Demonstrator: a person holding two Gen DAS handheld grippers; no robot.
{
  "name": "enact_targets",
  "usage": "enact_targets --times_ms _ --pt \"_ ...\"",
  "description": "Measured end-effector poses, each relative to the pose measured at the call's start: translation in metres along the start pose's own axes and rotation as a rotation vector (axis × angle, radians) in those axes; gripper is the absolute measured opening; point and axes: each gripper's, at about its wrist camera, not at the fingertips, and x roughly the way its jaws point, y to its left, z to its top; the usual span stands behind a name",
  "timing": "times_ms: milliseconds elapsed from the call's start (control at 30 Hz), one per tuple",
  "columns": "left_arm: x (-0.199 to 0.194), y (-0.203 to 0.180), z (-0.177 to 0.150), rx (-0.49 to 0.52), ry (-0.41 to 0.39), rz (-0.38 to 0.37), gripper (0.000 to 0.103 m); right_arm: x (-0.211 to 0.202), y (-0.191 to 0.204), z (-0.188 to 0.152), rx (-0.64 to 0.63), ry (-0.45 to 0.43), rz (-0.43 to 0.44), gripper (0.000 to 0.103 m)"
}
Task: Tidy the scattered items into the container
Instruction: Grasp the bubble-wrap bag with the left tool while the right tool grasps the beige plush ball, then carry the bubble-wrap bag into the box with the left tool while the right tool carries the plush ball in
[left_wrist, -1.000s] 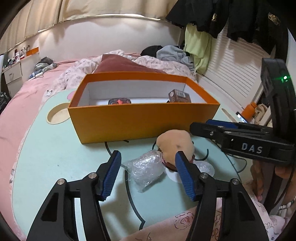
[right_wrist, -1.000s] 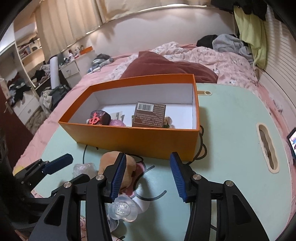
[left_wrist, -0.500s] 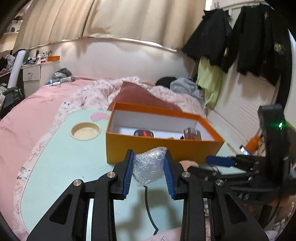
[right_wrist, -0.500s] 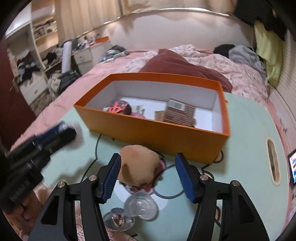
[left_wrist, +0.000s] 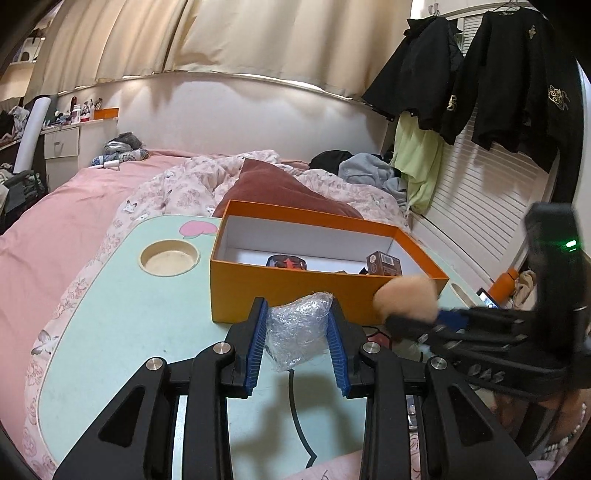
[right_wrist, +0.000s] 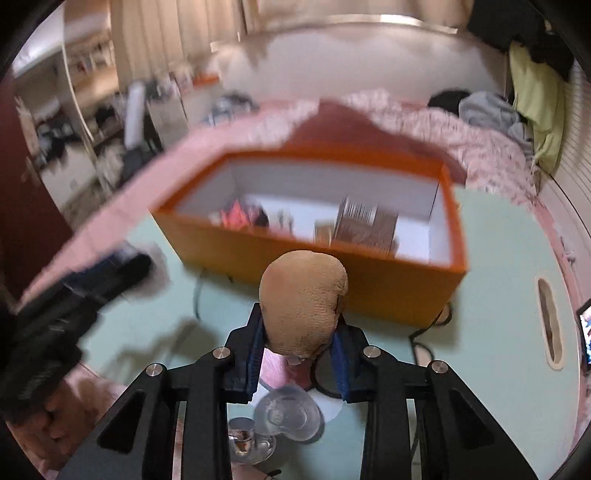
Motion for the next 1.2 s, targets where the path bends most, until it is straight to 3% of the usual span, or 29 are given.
enact_targets --times_ms 200,633,867,1100,1200 --pt "0.000 -0.003 0.000 0.014 0.002 0.007 0.033 -0.012 0.008 -0.001 -0.027 -0.068 -0.083 0.030" --pt "0.007 -0.013 0.011 0.058 0.028 0.024 0.033 -0.020 0.002 0.000 -0.018 -0.110 -0.113 0.031" --pt "0.000 -0.021 0.050 0.070 -0.007 -0.017 0.033 -0.033 -0.008 0.014 0.008 -0.170 -0.129 0.032" --pt "-0.007 -0.038 0.108 0.119 -0.067 0.006 0.033 -0.041 -0.011 0.052 0.004 -0.252 -0.151 0.034" --pt "0.012 -0.041 0.122 0.148 0.000 -0.003 0.033 -0.033 -0.012 0.071 0.007 -0.264 -0.167 0.034"
